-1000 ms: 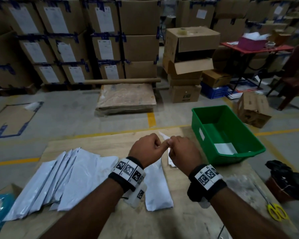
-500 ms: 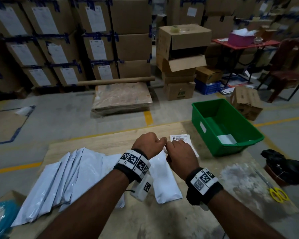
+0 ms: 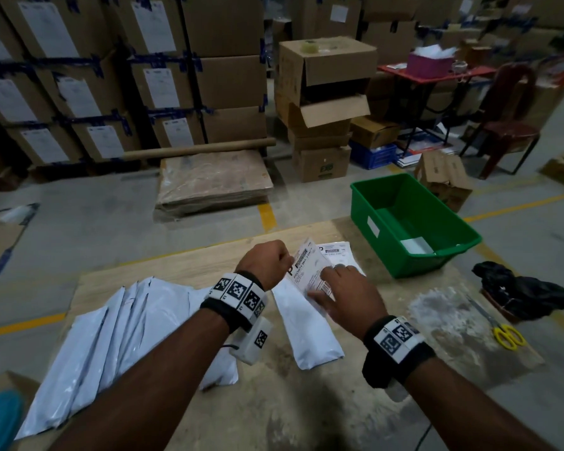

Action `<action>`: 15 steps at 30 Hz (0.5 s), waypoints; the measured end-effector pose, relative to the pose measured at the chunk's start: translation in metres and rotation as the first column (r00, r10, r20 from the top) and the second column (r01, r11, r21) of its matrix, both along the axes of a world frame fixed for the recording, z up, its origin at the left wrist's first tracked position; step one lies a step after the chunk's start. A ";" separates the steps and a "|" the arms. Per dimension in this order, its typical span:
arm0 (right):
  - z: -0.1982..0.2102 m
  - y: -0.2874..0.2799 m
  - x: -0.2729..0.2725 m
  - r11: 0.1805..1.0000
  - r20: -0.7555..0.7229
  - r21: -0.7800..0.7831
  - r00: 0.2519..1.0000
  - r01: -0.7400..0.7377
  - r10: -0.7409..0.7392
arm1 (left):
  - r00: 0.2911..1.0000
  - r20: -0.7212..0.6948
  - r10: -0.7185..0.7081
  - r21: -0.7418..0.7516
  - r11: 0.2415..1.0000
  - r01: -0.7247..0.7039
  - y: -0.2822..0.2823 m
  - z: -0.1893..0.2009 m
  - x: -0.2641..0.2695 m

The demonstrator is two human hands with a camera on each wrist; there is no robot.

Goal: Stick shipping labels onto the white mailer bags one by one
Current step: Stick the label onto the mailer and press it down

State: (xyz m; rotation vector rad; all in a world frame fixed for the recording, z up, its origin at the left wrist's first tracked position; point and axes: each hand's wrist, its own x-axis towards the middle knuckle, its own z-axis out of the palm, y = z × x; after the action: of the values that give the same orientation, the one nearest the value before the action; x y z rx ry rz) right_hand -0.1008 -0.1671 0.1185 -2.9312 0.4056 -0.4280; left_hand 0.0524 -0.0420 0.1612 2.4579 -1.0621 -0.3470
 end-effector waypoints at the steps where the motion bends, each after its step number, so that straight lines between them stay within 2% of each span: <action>1: 0.001 -0.007 -0.002 0.997 -0.006 0.062 0.999 0.039 -0.039 | 0.999 -0.006 -0.037 0.003 0.999 0.037 0.003 0.000 0.001; 4: -0.002 -0.032 0.000 0.979 -0.041 0.164 0.993 0.120 -0.115 | 0.989 -0.041 -0.144 -0.019 0.990 0.143 0.009 -0.001 0.002; 6: -0.006 -0.045 0.005 0.952 -0.114 0.277 0.988 0.128 -0.100 | 0.983 -0.040 -0.178 -0.034 0.984 0.177 0.012 0.000 0.006; 9: -0.015 -0.049 0.007 0.897 -0.204 0.432 0.979 0.097 -0.008 | 0.984 -0.033 -0.174 -0.056 0.984 0.172 0.014 0.002 0.010; 12: -0.026 -0.048 0.006 0.866 -0.163 0.494 0.987 0.081 0.001 | 0.987 -0.053 -0.153 -0.037 0.988 0.152 0.011 -0.002 0.016; 15: -0.035 -0.049 0.009 0.841 -0.137 0.537 0.990 0.067 0.009 | 0.995 -0.073 -0.074 -0.016 0.997 0.073 0.005 -0.014 0.020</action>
State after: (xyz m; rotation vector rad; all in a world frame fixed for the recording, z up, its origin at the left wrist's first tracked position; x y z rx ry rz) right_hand -0.0922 -0.2156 0.0833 -2.4027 0.4947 -0.0884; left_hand 0.0728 -0.0369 0.1476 2.3793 -1.1227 -0.4487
